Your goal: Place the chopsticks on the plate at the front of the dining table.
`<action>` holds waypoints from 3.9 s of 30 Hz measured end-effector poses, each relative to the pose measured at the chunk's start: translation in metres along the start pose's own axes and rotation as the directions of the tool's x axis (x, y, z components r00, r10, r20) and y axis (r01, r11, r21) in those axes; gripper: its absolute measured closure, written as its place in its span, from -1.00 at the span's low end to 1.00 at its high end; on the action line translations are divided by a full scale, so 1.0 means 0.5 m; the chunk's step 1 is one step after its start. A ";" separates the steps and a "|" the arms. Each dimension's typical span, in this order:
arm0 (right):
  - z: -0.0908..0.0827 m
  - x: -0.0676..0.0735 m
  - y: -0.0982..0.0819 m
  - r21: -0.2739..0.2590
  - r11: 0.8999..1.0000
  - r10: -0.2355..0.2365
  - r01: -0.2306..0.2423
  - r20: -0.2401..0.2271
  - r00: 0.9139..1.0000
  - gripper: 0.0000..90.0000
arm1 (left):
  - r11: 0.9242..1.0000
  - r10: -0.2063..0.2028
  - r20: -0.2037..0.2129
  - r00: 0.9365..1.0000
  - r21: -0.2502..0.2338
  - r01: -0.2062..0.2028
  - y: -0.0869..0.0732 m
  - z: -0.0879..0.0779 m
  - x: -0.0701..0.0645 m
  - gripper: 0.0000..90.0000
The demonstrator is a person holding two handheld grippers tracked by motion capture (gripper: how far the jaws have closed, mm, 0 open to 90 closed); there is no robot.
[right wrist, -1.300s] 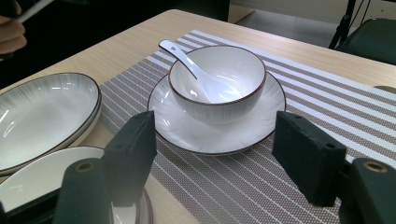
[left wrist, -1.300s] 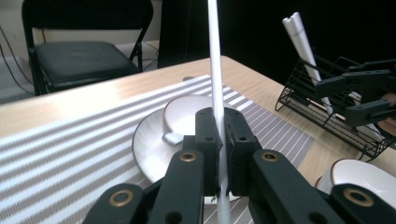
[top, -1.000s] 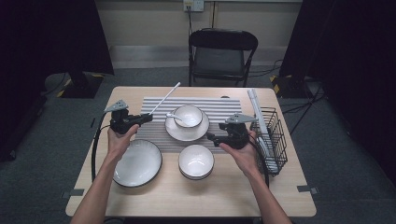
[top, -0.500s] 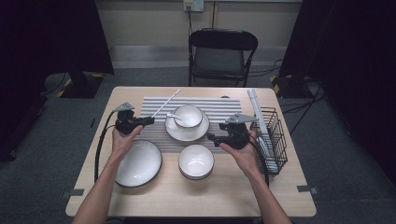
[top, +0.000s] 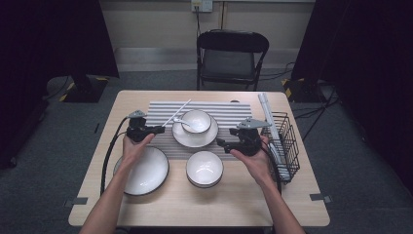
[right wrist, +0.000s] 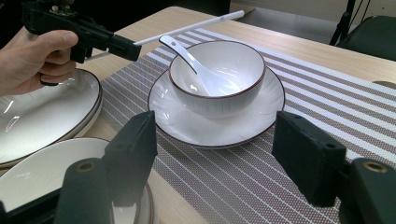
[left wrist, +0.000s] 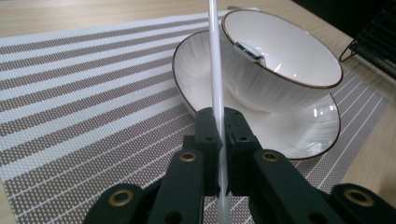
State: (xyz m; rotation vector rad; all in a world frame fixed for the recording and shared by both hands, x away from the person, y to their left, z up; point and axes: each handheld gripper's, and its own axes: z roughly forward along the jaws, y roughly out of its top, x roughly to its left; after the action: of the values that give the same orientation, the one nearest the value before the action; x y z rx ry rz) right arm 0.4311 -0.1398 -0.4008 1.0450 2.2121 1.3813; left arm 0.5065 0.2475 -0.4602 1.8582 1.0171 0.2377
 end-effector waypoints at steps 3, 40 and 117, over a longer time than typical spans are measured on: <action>0.000 0.001 0.000 -0.001 1.000 -0.003 0.003 0.000 1.000 -0.33 | 1.000 -0.002 0.000 1.000 0.012 0.002 -0.003 0.007 0.000 0.91; -0.002 0.003 0.001 0.000 1.000 -0.005 0.005 -0.006 1.000 -0.33 | 0.998 -0.034 0.050 0.998 0.061 0.031 -0.019 0.037 0.001 0.60; 0.006 0.005 -0.002 0.014 1.000 -0.004 0.004 -0.003 1.000 -0.33 | 0.999 -0.039 0.058 0.998 0.011 0.039 -0.047 -0.014 0.008 0.92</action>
State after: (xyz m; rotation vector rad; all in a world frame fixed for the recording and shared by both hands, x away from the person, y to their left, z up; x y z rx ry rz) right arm 0.4309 -0.1361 -0.4028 1.0431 2.2286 1.3683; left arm 0.4926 0.2593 -0.4770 1.8418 1.0150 0.1545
